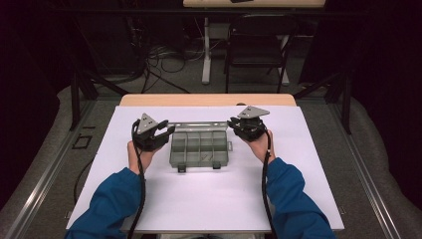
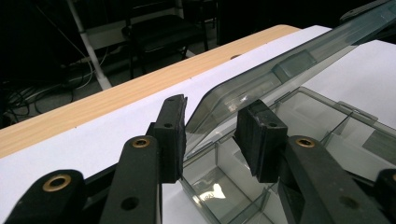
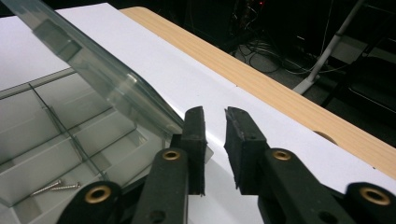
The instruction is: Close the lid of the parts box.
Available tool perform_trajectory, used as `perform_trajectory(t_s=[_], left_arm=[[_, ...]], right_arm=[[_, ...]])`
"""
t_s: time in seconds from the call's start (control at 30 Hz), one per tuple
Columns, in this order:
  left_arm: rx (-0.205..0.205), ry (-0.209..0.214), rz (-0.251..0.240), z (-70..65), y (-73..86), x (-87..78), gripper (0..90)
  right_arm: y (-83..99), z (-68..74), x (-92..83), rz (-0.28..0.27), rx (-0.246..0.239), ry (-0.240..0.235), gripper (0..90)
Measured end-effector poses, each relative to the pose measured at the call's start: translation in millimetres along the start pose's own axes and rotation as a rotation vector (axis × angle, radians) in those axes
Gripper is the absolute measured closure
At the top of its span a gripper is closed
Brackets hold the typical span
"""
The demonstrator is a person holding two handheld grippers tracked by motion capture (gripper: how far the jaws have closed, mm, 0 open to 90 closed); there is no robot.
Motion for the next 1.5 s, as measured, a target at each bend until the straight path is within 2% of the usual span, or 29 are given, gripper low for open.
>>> perform_trajectory(t_s=[0.2,0.3,0.4,0.53,0.6,0.8,0.93,1.1,1.5], left_arm=[[0.0,0.004,0.003,0.0,0.2,0.0,62.3],[0.001,0.008,0.003,0.1,0.4,-0.1,62.2],[0.002,0.009,0.004,0.0,0.5,0.0,62.2],[0.004,0.011,0.008,-0.1,0.7,-0.1,61.8],[0.003,0.011,0.008,-0.2,1.0,0.2,61.7],[0.006,0.022,0.012,-0.1,1.8,-0.1,61.5],[0.006,0.027,0.014,0.3,2.1,-0.5,61.2],[0.011,0.038,0.018,0.6,2.6,-1.1,61.0],[0.026,0.054,0.03,-1.3,6.0,-3.4,60.4]], right_arm=[[-0.7,-2.8,-10.9,0.02,-0.013,0.0,65.0],[-1.2,-2.8,-18.9,0.031,-0.025,-0.023,54.5],[-2.5,-1.2,-23.7,0.036,-0.035,-0.048,49.6],[-4.2,2.8,-25.3,0.035,-0.044,-0.064,49.5],[-9.1,10.6,-24.3,0.022,-0.072,-0.071,52.1],[-18.0,24.1,-24.1,-0.019,-0.115,-0.078,59.3],[-19.5,27.4,-24.0,-0.023,-0.133,-0.086,61.1],[-18.0,27.2,-24.0,-0.02,-0.132,-0.097,61.5],[-13.1,30.4,-24.6,-0.002,-0.16,-0.122,60.1]])
Point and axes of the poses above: each handheld gripper's, and its own axes: x roughly forward along the jaws, y roughly out of its underside, z roughly to its left, the point moved 4 cm from there along x, roughly forward along the jaws, and after that the axes turned 2 degrees about x, right-handed, at the moved point
